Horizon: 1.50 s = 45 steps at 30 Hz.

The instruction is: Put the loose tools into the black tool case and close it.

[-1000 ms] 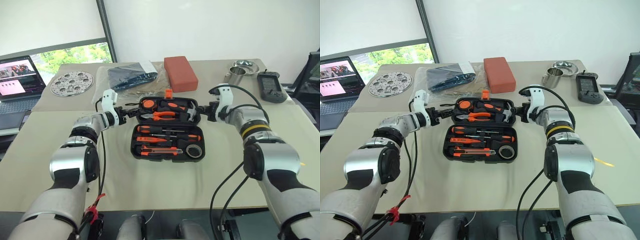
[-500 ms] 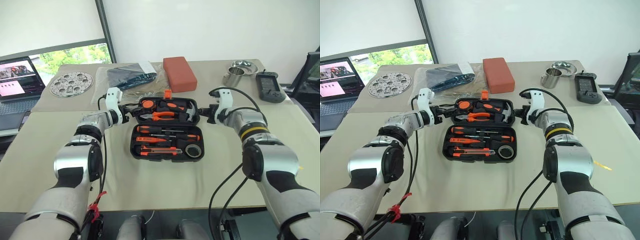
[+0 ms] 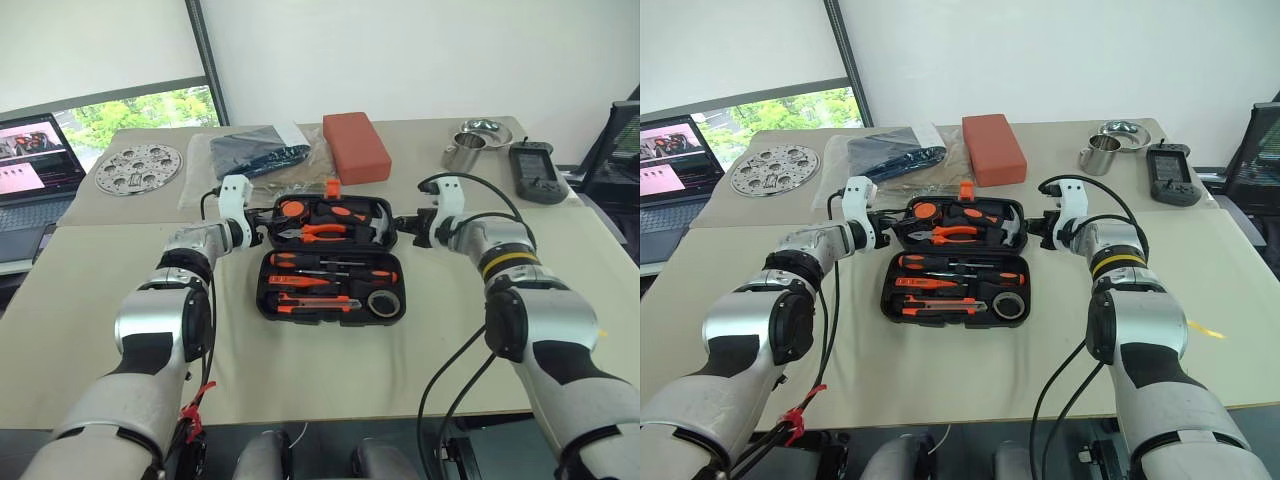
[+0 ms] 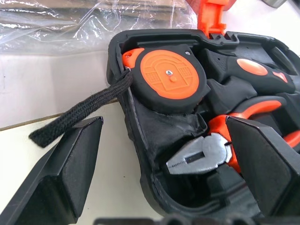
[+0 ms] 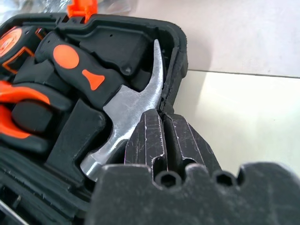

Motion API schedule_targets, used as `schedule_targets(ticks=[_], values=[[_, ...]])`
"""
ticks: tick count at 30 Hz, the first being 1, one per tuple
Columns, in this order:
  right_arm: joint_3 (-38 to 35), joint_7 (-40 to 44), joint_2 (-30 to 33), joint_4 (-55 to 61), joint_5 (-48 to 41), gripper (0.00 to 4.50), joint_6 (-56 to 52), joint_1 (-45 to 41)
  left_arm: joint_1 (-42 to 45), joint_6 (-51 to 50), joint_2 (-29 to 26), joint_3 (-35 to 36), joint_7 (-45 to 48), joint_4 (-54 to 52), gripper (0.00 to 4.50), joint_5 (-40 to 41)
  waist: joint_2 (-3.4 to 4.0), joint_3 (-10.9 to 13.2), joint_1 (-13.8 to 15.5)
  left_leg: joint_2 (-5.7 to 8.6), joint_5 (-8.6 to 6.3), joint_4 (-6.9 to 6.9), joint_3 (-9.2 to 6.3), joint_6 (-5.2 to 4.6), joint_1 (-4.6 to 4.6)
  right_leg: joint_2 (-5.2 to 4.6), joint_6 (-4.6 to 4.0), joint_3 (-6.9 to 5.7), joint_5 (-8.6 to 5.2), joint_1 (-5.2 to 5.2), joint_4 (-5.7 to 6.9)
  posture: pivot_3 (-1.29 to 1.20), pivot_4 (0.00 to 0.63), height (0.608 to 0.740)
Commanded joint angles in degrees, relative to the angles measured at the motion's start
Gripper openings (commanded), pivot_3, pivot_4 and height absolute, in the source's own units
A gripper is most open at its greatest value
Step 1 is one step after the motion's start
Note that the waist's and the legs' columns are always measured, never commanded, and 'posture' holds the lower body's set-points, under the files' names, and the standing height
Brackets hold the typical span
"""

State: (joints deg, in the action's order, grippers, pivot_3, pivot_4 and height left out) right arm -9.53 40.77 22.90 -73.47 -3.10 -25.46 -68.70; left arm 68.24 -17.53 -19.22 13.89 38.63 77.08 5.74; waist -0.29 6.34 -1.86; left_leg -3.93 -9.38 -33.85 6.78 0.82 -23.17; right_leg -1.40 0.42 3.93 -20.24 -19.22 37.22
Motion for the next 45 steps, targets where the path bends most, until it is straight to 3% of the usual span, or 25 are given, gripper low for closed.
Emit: schedule_targets(ticks=[1, 18, 22, 31, 38, 45], values=[[1.6, 3.5, -0.6, 1.0, 0.4, 0.04, -1.4, 0.4, 1.5, 0.3, -1.6, 1.5, -1.1, -0.4, 4.50, 0.6, 0.00, 0.0, -0.4, 0.00, 0.00, 0.00, 0.00, 0.01, 0.00, 0.00, 0.00, 0.00, 0.00, -0.01, 0.00, 0.00, 0.150, 0.740], [2.8, 3.2, -0.7, 1.8, 0.3, 0.04, -0.8, 0.9, -0.5, -0.8, -1.5, 0.4, -5.2, 0.1, 4.50, -2.5, 0.00, 0.0, -0.6, -0.01, 0.01, 0.00, -0.04, 0.03, 0.01, 0.00, 0.00, -0.01, 0.00, -0.01, 0.03, 0.00, 0.150, 0.740], [2.9, 3.4, -0.5, 2.0, 0.3, 0.00, -0.7, 1.0, -0.5, -0.9, -1.0, 1.5, -9.3, 0.3, 3.39, -2.2, 0.00, 0.0, -0.6, -0.01, 0.01, 0.00, -0.04, 0.03, 0.02, 0.00, 0.00, -0.01, 0.00, -0.01, 0.03, 0.00, 0.150, 0.740], [3.0, 3.2, -0.3, 2.1, 0.2, 0.00, -0.4, 1.2, -0.5, -0.8, -0.7, 1.5, -9.3, 0.3, 0.03, -2.0, 0.01, 0.0, -0.7, -0.02, 0.04, 0.01, -0.02, 0.07, 0.21, -0.01, 0.00, 0.00, 0.00, 0.00, 0.00, 0.00, 0.150, 0.740], [2.1, 2.5, -0.7, 2.6, -0.6, 0.00, 2.1, 1.4, -0.8, 0.5, -1.0, 2.6, -7.1, 0.0, 0.01, -0.9, 0.00, 0.0, -0.8, -0.05, 0.08, 0.02, -0.03, 0.13, 0.28, 0.01, 0.00, 0.00, 0.00, 0.01, 0.03, 0.00, 0.150, 0.740], [0.7, 6.4, -0.5, 7.0, -2.6, 0.00, 11.3, 4.0, -1.5, 8.4, -2.2, 2.9, 3.8, -1.3, 0.01, -0.1, -0.03, 0.0, -0.9, -0.05, 0.09, 0.01, 0.07, 0.14, 0.23, 0.02, 0.00, 0.00, 0.00, -0.03, 0.02, 0.00, 0.150, 0.740]])
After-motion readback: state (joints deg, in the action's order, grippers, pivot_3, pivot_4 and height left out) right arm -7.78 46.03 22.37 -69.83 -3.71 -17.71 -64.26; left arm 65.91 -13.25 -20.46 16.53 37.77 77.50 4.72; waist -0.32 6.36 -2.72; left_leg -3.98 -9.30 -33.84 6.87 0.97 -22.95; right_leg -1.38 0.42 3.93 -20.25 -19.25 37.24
